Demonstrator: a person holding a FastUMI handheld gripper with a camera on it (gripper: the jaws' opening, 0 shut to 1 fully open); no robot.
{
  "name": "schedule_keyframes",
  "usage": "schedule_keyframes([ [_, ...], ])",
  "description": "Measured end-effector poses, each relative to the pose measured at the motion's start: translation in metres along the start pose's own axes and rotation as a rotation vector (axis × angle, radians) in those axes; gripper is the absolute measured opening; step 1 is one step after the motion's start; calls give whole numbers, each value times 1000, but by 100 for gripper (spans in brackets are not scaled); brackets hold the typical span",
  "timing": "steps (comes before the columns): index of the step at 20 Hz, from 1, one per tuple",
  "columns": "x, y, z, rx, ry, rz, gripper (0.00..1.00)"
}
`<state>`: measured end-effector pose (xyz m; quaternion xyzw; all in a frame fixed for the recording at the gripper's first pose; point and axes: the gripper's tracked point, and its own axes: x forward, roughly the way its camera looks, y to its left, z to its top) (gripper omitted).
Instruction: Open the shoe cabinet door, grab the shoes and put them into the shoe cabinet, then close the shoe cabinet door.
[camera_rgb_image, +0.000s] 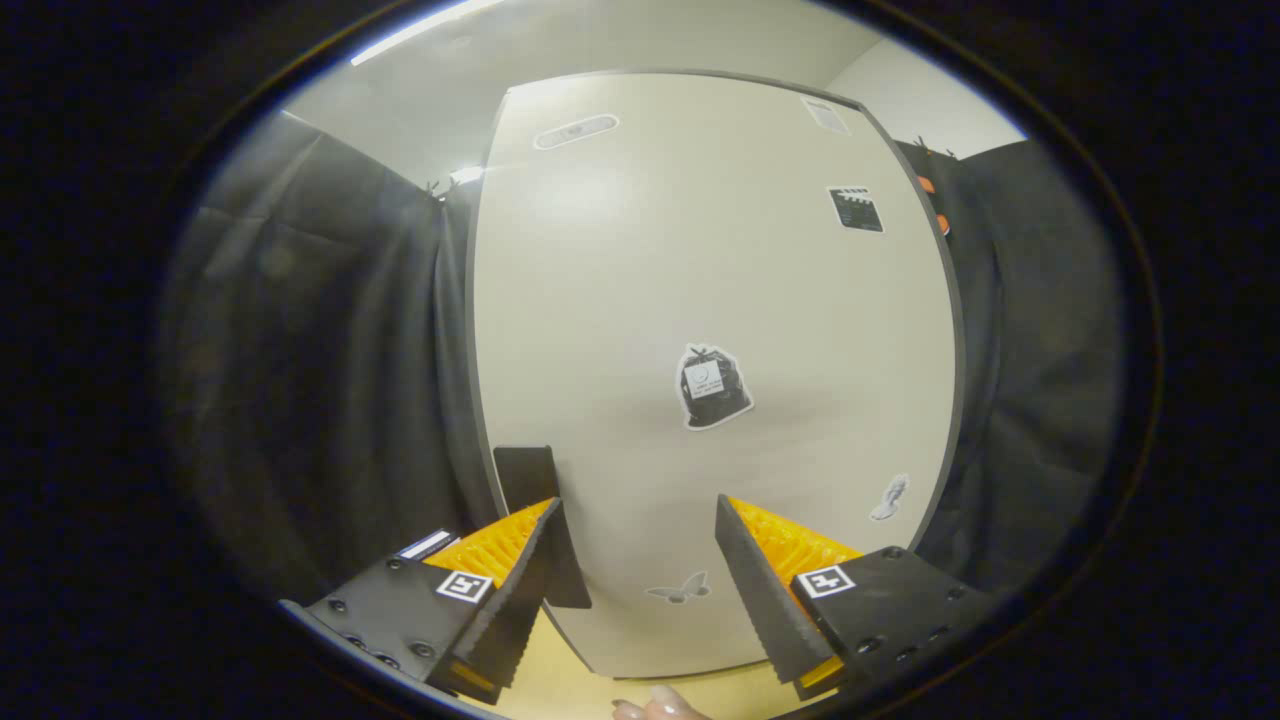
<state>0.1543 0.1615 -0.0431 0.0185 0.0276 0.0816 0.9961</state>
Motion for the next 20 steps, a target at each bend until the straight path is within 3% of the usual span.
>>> schedule_keyframes([
  [11,-4,-8,-9,-8,10,-6,95],
  [16,-45,-66,4,-1,-98,-8,95],
  [20,-80,-160,7,5,-167,-57,95],
])
